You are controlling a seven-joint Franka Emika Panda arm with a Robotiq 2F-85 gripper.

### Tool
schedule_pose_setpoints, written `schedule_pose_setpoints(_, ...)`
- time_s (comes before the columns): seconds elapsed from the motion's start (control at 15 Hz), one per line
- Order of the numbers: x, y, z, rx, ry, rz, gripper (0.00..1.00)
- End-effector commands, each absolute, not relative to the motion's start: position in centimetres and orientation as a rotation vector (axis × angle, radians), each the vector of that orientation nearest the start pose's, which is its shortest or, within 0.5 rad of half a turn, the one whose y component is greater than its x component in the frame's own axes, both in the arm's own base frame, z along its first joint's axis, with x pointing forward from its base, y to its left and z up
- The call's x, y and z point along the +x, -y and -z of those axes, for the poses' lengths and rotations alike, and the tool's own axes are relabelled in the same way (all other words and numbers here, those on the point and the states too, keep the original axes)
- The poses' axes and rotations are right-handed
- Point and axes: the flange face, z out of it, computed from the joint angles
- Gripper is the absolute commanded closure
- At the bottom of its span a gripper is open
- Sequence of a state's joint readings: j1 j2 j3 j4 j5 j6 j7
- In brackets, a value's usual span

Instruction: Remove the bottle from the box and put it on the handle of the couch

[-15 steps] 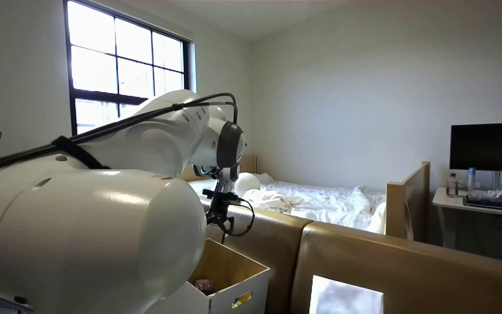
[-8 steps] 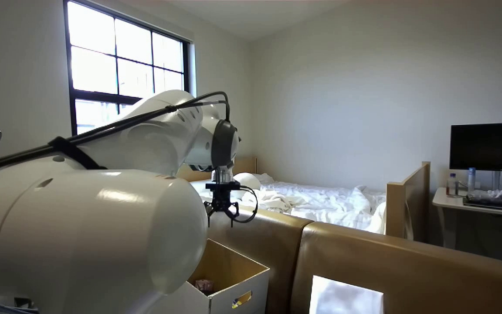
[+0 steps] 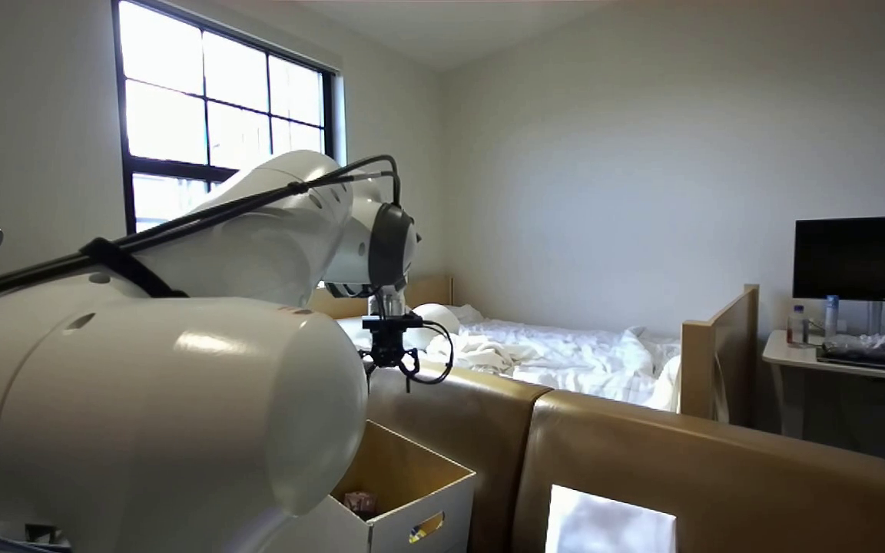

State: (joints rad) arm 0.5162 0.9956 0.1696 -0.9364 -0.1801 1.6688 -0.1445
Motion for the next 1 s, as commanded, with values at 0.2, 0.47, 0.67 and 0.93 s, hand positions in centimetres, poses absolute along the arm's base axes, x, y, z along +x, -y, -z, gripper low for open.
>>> schedule_pose_setpoints(0.2, 57.5, -45.1, -31.1, -2.825, 1.754, -0.147, 0.0)
schedule_pose_setpoints(0.47, 57.9, -46.1, -31.1, -2.847, 1.683, -0.164, 0.0)
schedule_pose_setpoints(0.67, 58.0, -46.8, -29.6, -2.759, 1.822, -0.168, 0.0)
schedule_pose_setpoints(0.93, 58.5, -45.6, -27.6, -2.594, 2.039, -0.009, 0.0)
